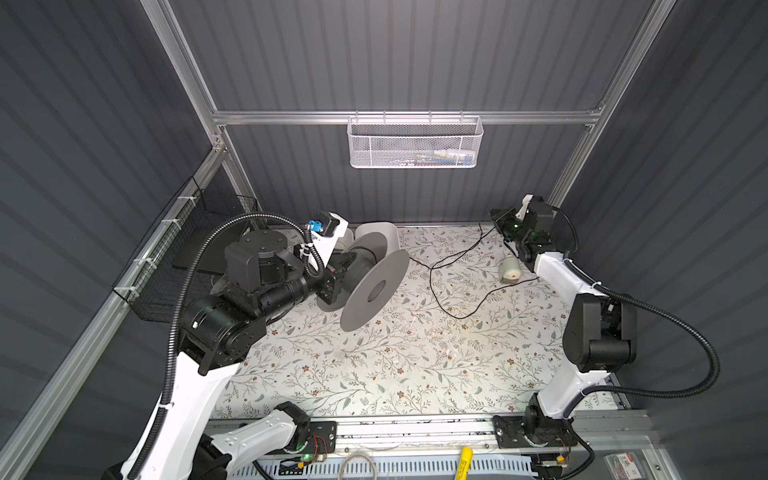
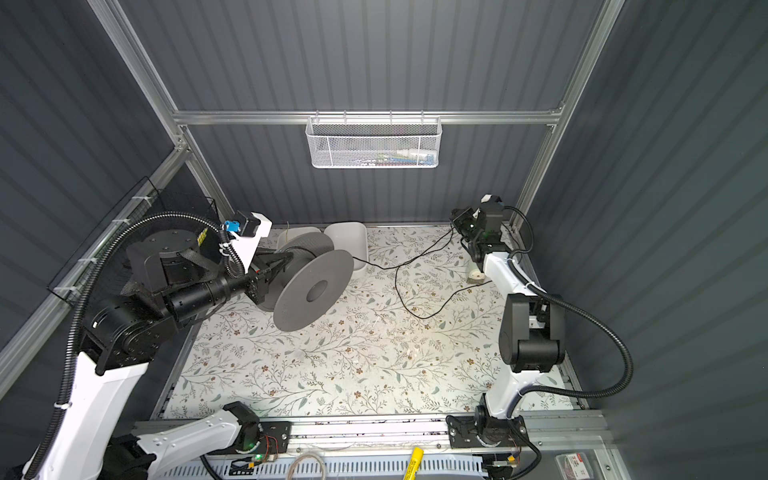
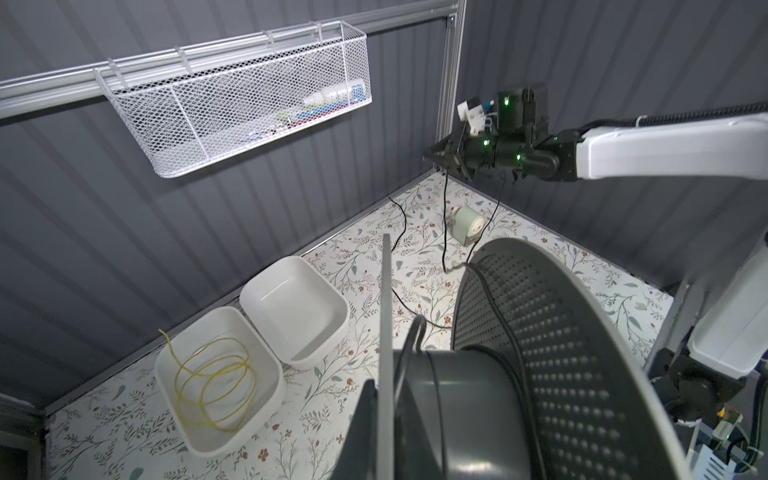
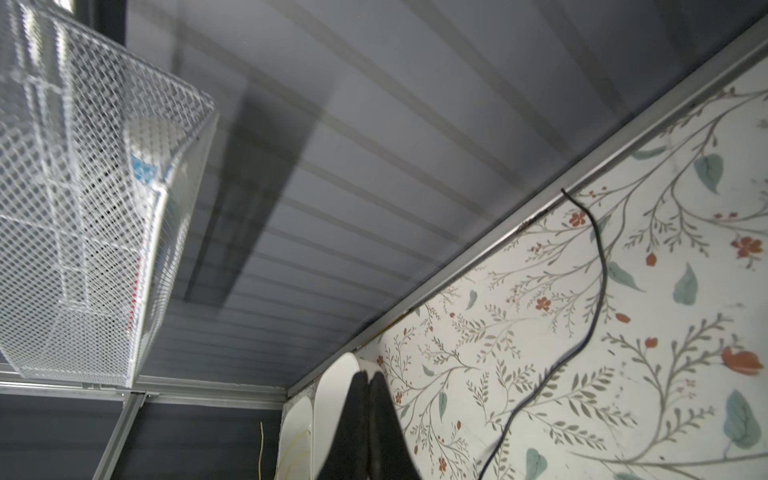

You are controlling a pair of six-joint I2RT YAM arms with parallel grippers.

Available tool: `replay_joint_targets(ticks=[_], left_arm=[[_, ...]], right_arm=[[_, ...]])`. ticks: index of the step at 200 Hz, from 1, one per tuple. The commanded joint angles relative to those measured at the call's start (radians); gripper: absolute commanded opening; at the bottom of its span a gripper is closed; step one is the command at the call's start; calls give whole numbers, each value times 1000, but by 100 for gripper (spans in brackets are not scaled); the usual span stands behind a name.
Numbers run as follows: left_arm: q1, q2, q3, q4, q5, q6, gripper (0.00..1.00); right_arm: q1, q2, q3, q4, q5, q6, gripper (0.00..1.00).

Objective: Wrap the cables

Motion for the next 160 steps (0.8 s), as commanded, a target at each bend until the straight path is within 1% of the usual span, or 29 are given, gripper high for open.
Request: replay_joint_targets(ticks=[1,25,43,59,68,84,107,126,160], left_arm=[[-3,12,53,156,-87,-82,0],[-3,41,42,278,-227,-159,0],[-3,70,39,359,-345,-271,0],[-3,101,44,408,-407,-351,0],[-3,109,21,457,-441,-382,0],[-3,121,-42,563,-507,-401,0],[-3,150,-119,677,-603,-384,0],[-1,171,-156,714,-665,-366,0],[-1,200,-210,777,-773,-345,0]], right_arm=[[37,-52,-91,34,49,-45,0],[100,-114,-217,83,88,-59,0],[156,-166,-318,126,132,-61,0],[217,-198,-378,141,145,-68,0],[254,-220,-414,156,157,-69,0],[330,-257,-462,169,180,-74,0],[448,-314,-496,169,210,-92,0],[538,-363,-461,105,236,-172,0],[667,-431,-382,52,214,-212,0]])
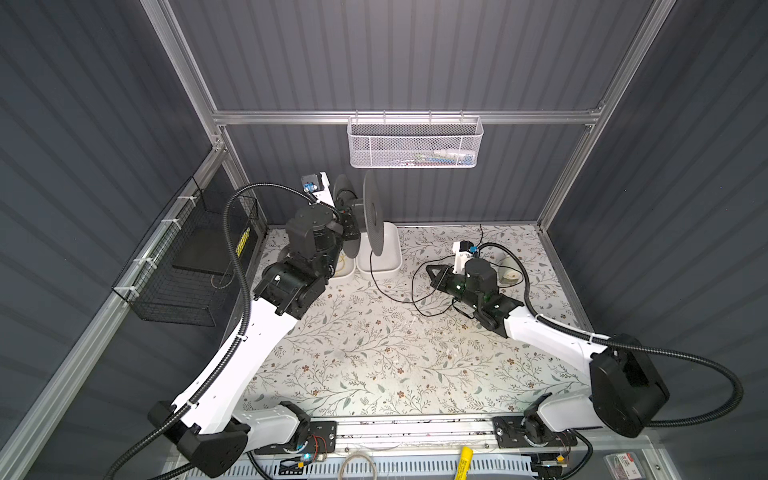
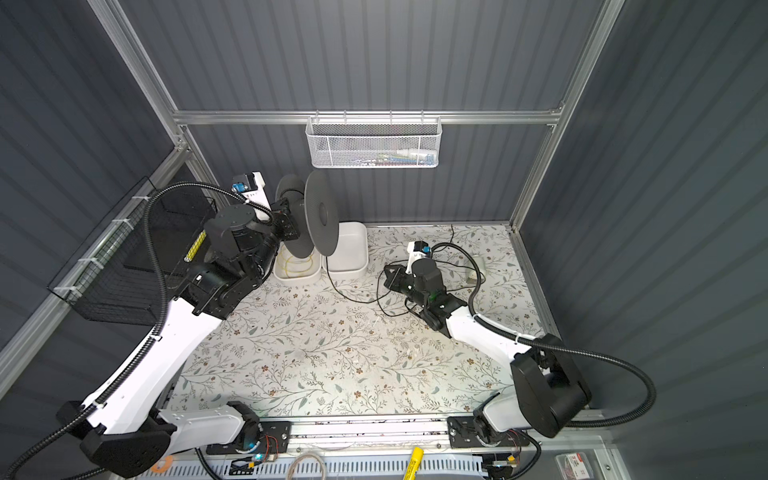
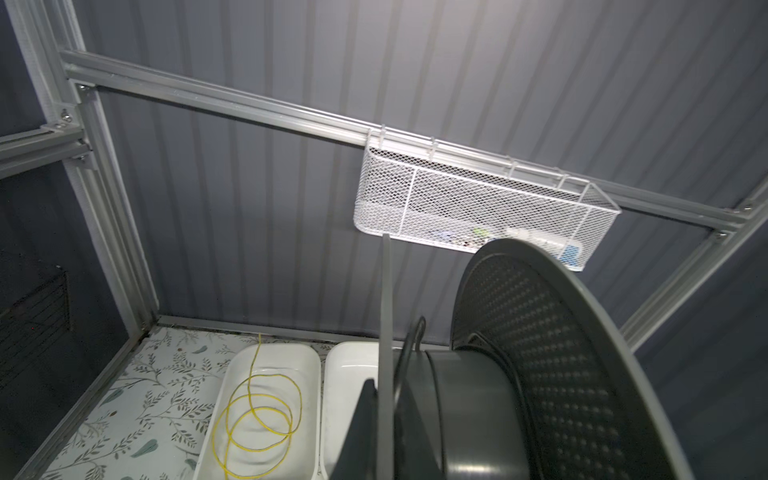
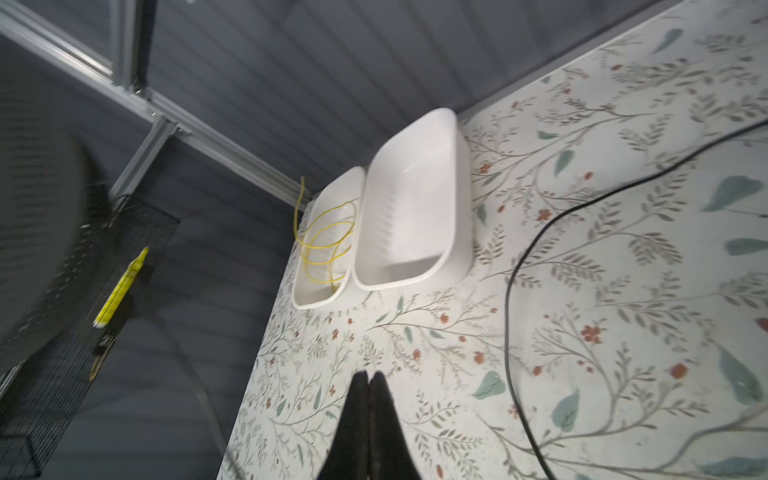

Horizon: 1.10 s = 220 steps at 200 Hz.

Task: Wrap the cables
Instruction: 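Swing the spool toward the trays with left gripper while right gripper reaches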

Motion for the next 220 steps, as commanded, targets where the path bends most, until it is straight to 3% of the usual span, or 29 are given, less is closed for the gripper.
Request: replay_joint_targets(ticks=[1,35,90,114,154,220], left_arm=[[-1,-1,-10,171,-130,2,0],[-1,63,-51,210,-189,38,0],[-3,136,-200,232,-241,155,0],[-24,129,-254,171,-229,181,0],[-125,130,-329,82,-315,257,0],[-168,11,-460,-93,-205,211,0]], right_arm=[[77,-49,81,-31,16,-68,0],[201,-86,170,-47,-31,-90,0],[216,-120,389,-167,-133,-161,0],[175,-111,460,-184,-167,-150,0],[99,-47,596,-213,-292,-101,0],[-143,17,697,-250,-370,-32,1]])
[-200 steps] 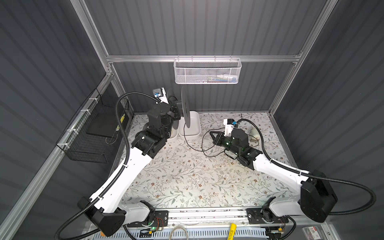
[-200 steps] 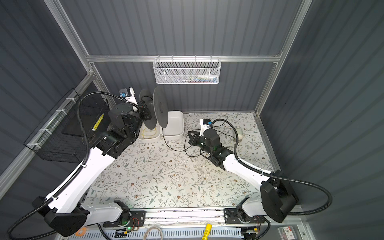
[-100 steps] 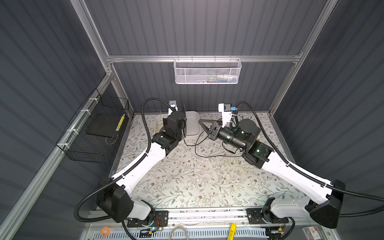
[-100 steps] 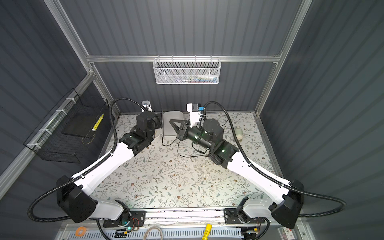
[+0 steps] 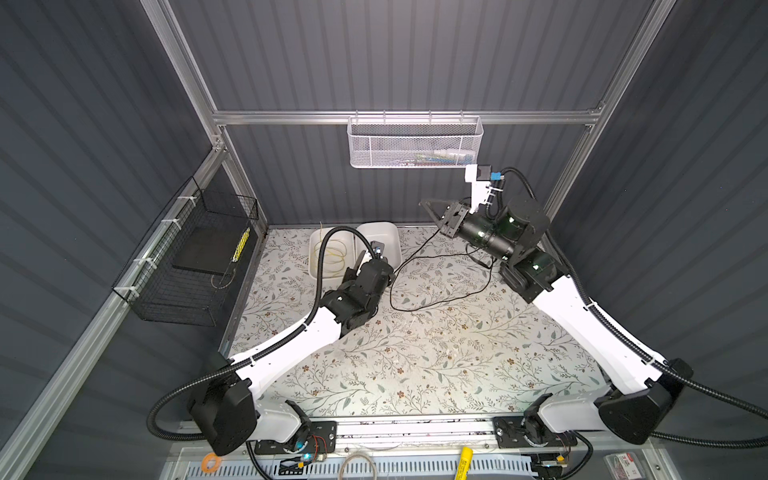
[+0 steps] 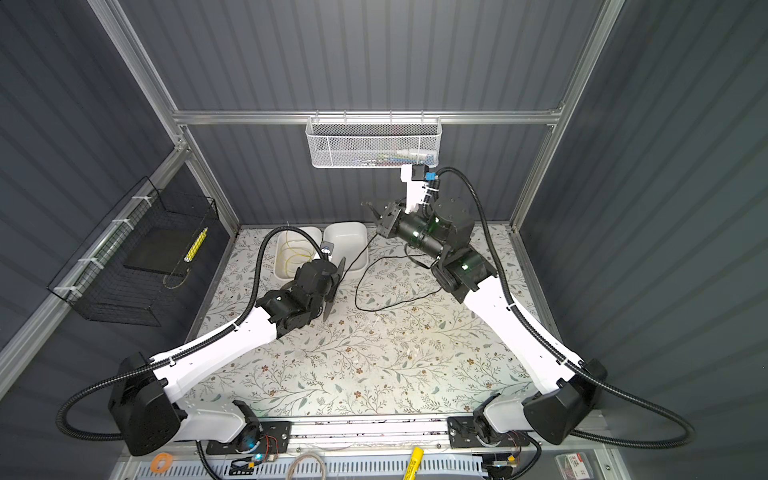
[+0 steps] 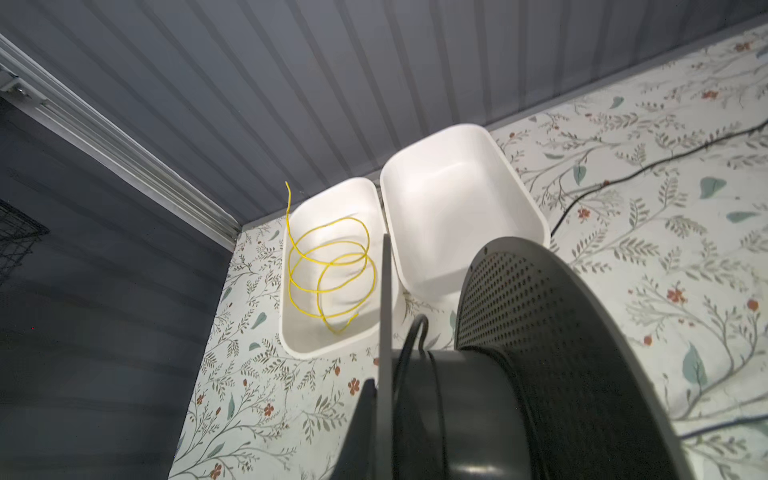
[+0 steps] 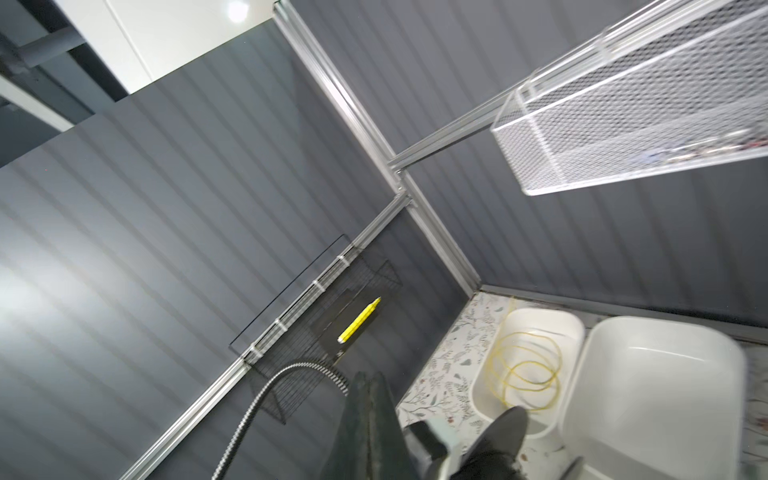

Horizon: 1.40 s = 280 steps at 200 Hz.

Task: Wrap the cables
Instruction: 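Swing the spool toward the trays with left gripper while right gripper reaches, then carry the black cable up and around the spool with the right gripper while left holds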

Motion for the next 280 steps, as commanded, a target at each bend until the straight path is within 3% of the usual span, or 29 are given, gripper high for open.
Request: replay_joint_targets(ticks=[1,95,196,280], left_arm=[[-4,-61,-11,-69,6,-19,0],[-12,-244,-115,-326,-63,-154,0],[-10,-412,-72,-507,-251,-114,0],[-4,-468,1,-594,-317,-72,0]], right_arm=[[-69,10,53,-3,-60,36,2],[-329,22,79,31,-82,132,9],[-536,128,256,7,-131,219,9],[-641,275,389,-69,-133,219,9]])
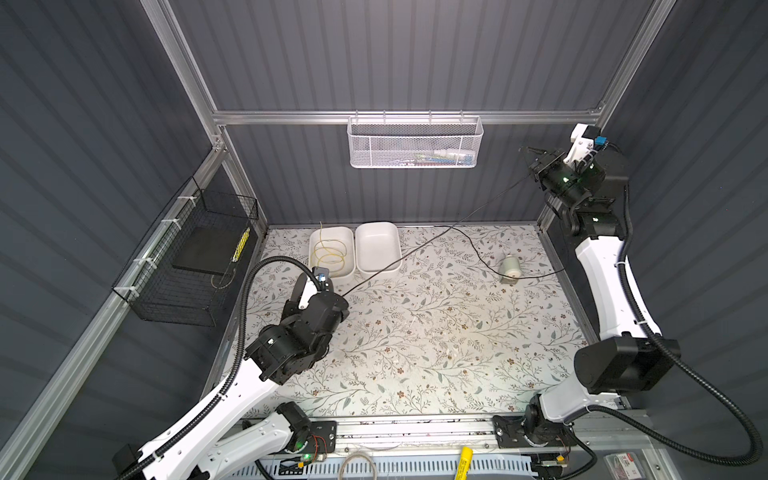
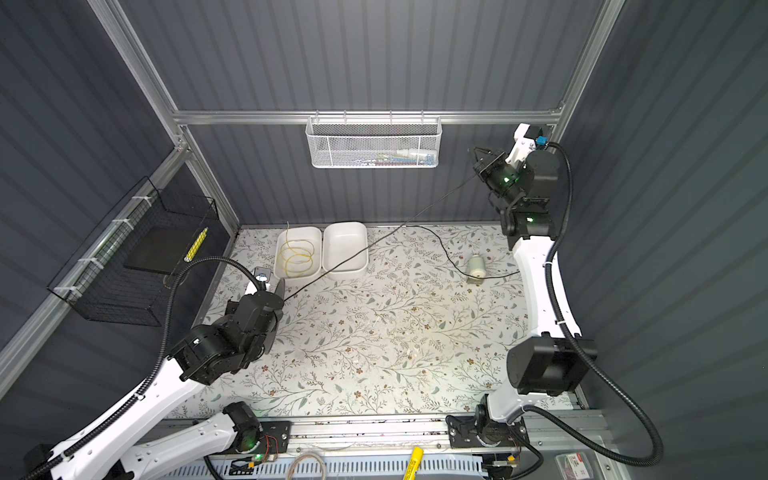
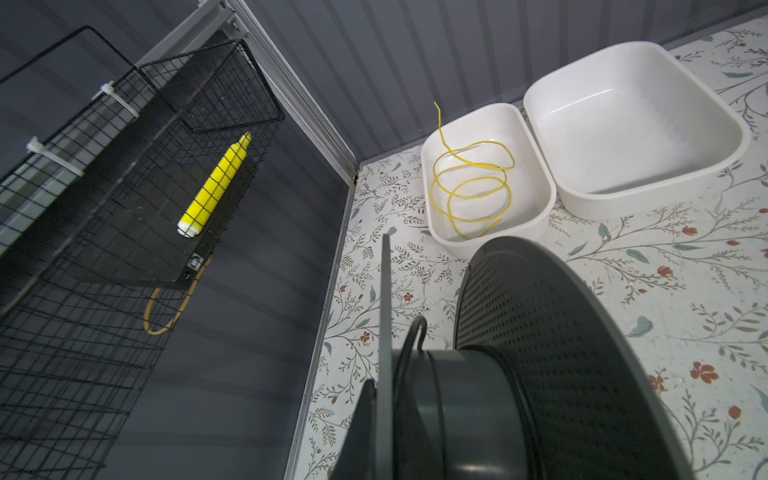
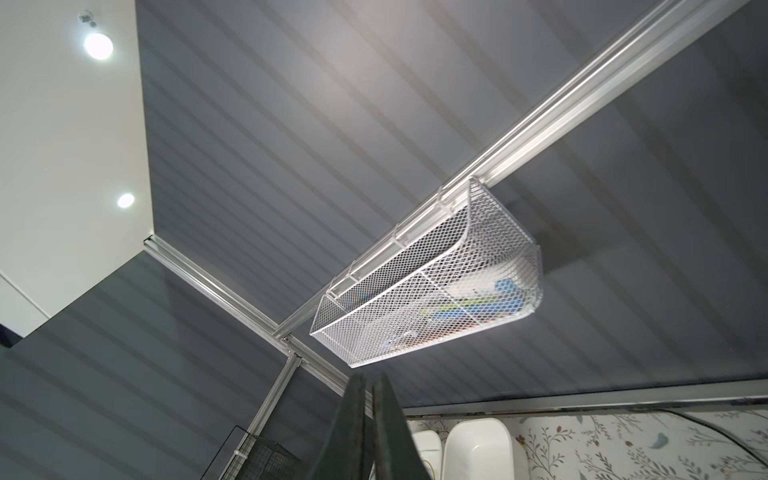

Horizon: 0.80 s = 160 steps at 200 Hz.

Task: Wrap the cables
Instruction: 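Carry the black cable up and around the spool with the right gripper while left holds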

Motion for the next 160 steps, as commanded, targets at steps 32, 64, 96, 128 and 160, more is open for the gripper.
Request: replay_joint_targets(ticks=[32,64,96,128,160], left_arm=[[8,17,84,-47,-28,108,0],[8,68,130,-63,112,201,0],[8,86,156,-79,252,293,0],[8,73,192,-100,413,347,0],[8,56,226,-110,564,364,0]], right_arm=[[-21,101,94,-13,-11,-1,0],[21,158,117,-25,18,-29,0],[52,228,164,-49,51,-47,0],[67,291,208,-72,84,-61,0],[72,329,214,-106,124,-93,0]])
